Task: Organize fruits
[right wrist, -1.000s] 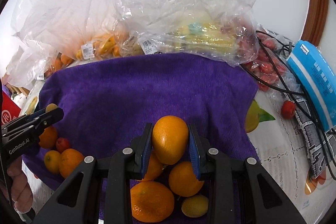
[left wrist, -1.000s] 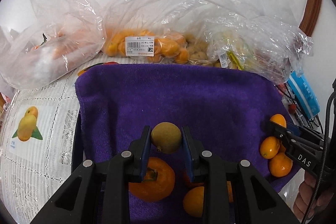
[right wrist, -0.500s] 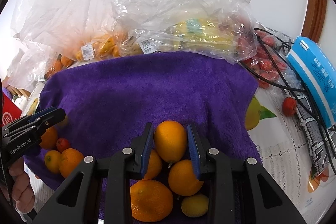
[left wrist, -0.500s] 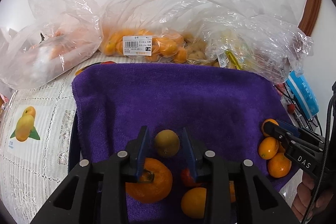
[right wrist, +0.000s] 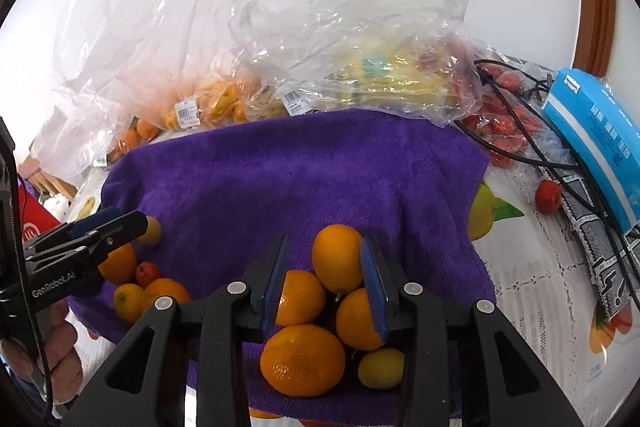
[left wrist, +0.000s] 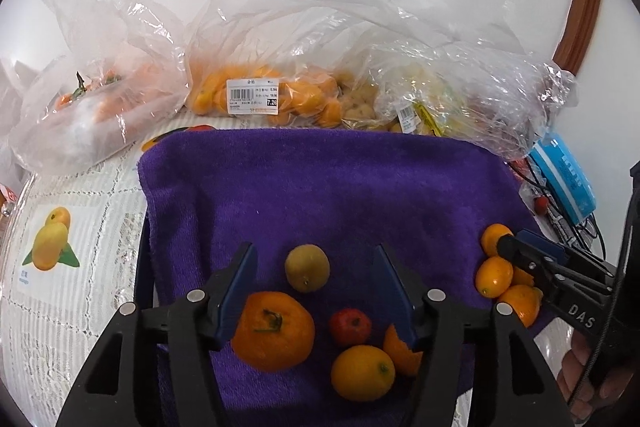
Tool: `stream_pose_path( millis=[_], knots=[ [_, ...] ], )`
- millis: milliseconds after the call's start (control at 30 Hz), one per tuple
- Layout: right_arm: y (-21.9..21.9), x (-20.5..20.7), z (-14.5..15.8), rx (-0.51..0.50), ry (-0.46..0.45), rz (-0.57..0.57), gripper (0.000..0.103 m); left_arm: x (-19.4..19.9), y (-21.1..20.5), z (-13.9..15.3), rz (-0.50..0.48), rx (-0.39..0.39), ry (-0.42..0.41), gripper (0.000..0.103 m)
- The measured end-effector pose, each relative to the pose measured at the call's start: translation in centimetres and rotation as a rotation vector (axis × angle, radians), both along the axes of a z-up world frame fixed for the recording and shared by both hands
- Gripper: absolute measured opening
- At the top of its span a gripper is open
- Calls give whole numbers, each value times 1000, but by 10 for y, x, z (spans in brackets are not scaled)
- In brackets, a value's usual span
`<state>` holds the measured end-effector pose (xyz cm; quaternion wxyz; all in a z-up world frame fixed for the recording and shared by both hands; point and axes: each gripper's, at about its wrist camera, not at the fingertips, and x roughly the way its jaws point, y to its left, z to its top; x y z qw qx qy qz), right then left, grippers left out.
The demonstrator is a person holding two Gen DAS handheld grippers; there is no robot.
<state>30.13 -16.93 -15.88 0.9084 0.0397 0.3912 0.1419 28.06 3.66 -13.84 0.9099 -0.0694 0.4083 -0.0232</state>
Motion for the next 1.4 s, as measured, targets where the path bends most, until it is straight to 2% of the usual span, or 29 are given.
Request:
stream_pose_path(
  millis=[100, 300, 533, 633, 733, 767, 867, 1000, 1133, 1300, 1400],
  knots=[
    [4, 0, -4, -17, 10, 5, 43, -5, 0, 2, -1, 9, -15, 60],
    [6, 1, -4, -30, 23, 6, 44, -12, 4, -1, 12, 10, -18, 60],
    [6, -2, 4, -42, 46, -12, 44, -29, 17, 8, 47, -12, -69, 60],
    [7, -14, 12, -49, 28, -24, 44, -39, 17, 16, 39, 4, -90, 60],
    [11, -32, 23, -70, -14, -41, 50, -51, 16, 24, 44, 25, -99, 60],
    [12, -39, 28, -66, -24, -43, 54, -55, 16, 28, 41, 18, -96, 60],
    [12, -59, 44, -18, -31, -34, 56, -73, 18, 40, 20, -36, -89, 60],
    [10, -90, 65, -15, -72, -57, 63, -98, 14, 56, 19, -36, -99, 60],
    [4, -124, 85, 16, -99, -62, 74, -130, 7, 72, 11, -32, -132, 67],
    [-2, -172, 107, 3, -156, -93, 78, -171, -2, 90, 13, -21, -180, 73],
    [-8, -196, 116, 11, -148, -92, 80, -192, -10, 98, 11, -17, -200, 77]
  ],
)
